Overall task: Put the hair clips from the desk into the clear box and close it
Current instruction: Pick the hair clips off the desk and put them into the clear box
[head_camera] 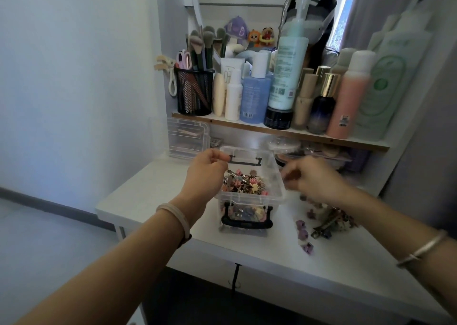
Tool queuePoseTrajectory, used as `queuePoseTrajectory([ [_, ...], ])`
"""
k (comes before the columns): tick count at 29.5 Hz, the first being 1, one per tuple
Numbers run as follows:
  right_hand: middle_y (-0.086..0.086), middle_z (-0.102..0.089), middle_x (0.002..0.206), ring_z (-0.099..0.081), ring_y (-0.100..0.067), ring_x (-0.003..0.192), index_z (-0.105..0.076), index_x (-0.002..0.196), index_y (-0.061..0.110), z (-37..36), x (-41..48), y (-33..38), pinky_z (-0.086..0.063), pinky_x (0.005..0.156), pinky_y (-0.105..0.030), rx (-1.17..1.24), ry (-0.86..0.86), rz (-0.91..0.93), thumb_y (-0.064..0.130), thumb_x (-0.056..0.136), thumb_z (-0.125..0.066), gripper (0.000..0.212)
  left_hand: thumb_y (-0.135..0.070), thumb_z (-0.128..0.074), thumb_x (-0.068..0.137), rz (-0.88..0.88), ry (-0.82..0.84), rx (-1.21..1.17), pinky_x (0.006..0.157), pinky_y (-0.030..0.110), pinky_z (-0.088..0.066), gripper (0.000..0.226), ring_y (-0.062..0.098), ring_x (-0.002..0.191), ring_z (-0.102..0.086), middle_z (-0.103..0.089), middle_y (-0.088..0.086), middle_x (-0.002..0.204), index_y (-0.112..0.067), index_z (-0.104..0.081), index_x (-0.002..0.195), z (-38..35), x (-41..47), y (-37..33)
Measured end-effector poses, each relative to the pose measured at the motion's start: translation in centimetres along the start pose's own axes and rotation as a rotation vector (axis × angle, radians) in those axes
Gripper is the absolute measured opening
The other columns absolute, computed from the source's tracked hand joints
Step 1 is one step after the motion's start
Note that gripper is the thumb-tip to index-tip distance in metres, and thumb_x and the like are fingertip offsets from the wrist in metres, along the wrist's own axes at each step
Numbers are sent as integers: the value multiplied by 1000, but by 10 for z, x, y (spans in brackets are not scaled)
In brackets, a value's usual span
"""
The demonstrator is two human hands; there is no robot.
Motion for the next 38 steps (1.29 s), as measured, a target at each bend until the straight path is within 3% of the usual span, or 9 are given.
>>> queuePoseTrajectory([
  [5, 1, -64, 71, -59, -12, 67, -70, 80, 19, 37, 1, 38, -52, 68, -25, 429, -163, 51, 13, 81, -69, 5, -4, -40, 93, 4, -7, 9, 52, 22, -36, 25, 11, 54, -39, -48, -3, 74, -21, -52, 79, 1, 0, 1],
  [9, 9, -66, 75, -60, -2, 69, -72, 89, 18, 24, -2, 62, -48, 62, -10, 353, -34, 157, 21, 81, -69, 9, -5, -41, 93, -5, -14, 8, 52, 22, -35, 18, 11, 54, -39, -49, -3, 74, -16, -54, 88, 1, -1, -1],
  [13, 13, -64, 77, -58, 1, 73, -69, 83, 25, 28, -3, 37, -48, 70, -20, 292, -37, 74, 18, 85, -65, 8, -4, -41, 93, -4, -5, 4, 52, 21, -36, 17, 11, 55, -39, -49, -3, 76, -16, -53, 89, 1, -2, 0],
  [18, 4, -63, 91, -58, -10, 80, -67, 93, 19, -11, -25, -13, -44, 67, -17, -192, 419, -124, 20, 84, -65, 9, -3, -40, 92, 11, -7, -11, 53, 23, -37, 27, 11, 54, -39, -50, -2, 75, -21, -52, 77, 1, -1, 1],
  [26, 6, -65, 90, -59, -11, 86, -68, 95, 17, -29, -29, 4, -47, 78, -25, -143, 499, -25, 27, 79, -70, 19, -3, -40, 92, 7, -8, -11, 54, 23, -36, 28, 11, 54, -38, -50, -3, 75, -22, -52, 76, 1, -1, 1],
  [30, 7, -63, 78, -56, -7, 76, -65, 79, 21, -35, -31, 4, -43, 62, -14, -165, 480, 4, 10, 78, -68, 11, -3, -40, 92, 5, -5, -10, 54, 23, -36, 28, 11, 54, -38, -49, -3, 75, -22, -52, 75, 0, -1, 1],
  [33, 4, -65, 82, -57, -7, 76, -70, 83, 17, -23, -21, 3, -41, 62, -13, -149, 306, -11, 4, 80, -65, 15, -4, -40, 93, 4, -6, -5, 54, 23, -36, 27, 11, 55, -39, -49, -3, 75, -22, -52, 76, 0, -1, 2],
  [36, 7, -65, 78, -55, -1, 66, -68, 78, 20, 29, -9, 15, -40, 59, -8, 196, -141, -20, 9, 80, -69, 11, -4, -40, 93, 3, -7, 2, 54, 23, -36, 27, 11, 55, -39, -49, -3, 75, -22, -51, 77, 1, 0, 1],
  [38, 11, -63, 73, -58, -3, 70, -64, 72, 26, 49, -7, 31, -45, 70, -16, 402, -205, 54, 14, 80, -70, 16, -4, -40, 93, 1, -11, 4, 54, 24, -35, 27, 12, 55, -38, -48, -3, 73, -22, -52, 76, 2, 0, 1],
])
Point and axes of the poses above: each hand's wrist, its own x-axis towards the middle knuckle, its own z-axis out of the back of the hand, y = z × x, the point moved 7 cm from there along x, towards the middle knuckle
